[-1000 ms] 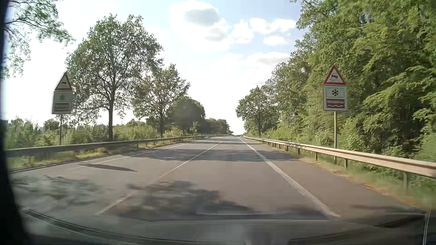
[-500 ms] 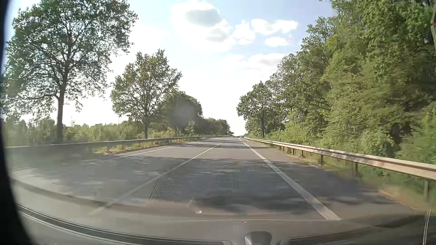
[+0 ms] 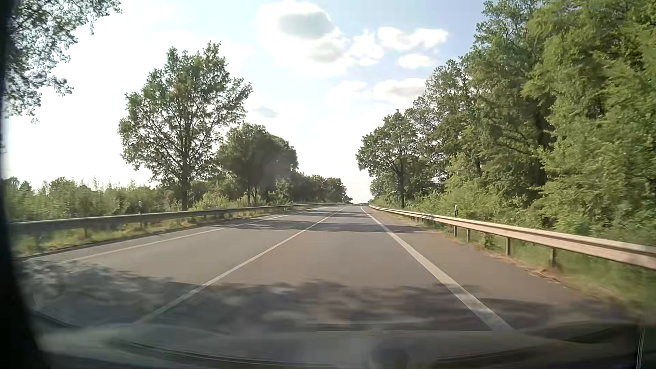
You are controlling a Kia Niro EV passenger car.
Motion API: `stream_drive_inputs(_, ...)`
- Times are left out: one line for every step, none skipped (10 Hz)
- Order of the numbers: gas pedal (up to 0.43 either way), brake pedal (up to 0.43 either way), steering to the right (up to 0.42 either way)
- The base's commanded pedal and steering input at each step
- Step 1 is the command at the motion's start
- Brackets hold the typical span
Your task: Follow the waypoints while adhering to traffic rules and regulations
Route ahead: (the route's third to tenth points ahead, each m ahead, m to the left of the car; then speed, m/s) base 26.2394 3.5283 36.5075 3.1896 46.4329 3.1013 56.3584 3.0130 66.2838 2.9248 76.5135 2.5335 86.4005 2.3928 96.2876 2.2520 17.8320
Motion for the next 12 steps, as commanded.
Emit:
stream_drive_inputs(0.209, 0.006, 0.003)
stream_drive_inputs(0.209, 0.006, 0.002)
stream_drive_inputs(0.209, 0.006, 0.002)
stream_drive_inputs(0.209, 0.006, 0.002)
stream_drive_inputs(0.209, 0.006, 0.002)
stream_drive_inputs(0.209, 0.006, 0.002)
stream_drive_inputs(0.209, 0.006, 0.002)
stream_drive_inputs(0.209, 0.006, 0.002)
stream_drive_inputs(0.209, 0.006, 0.002)
stream_drive_inputs(0.209, 0.006, 0.002)
stream_drive_inputs(0.209, 0.006, 0.002)
stream_drive_inputs(0.209, 0.006, 0.002)
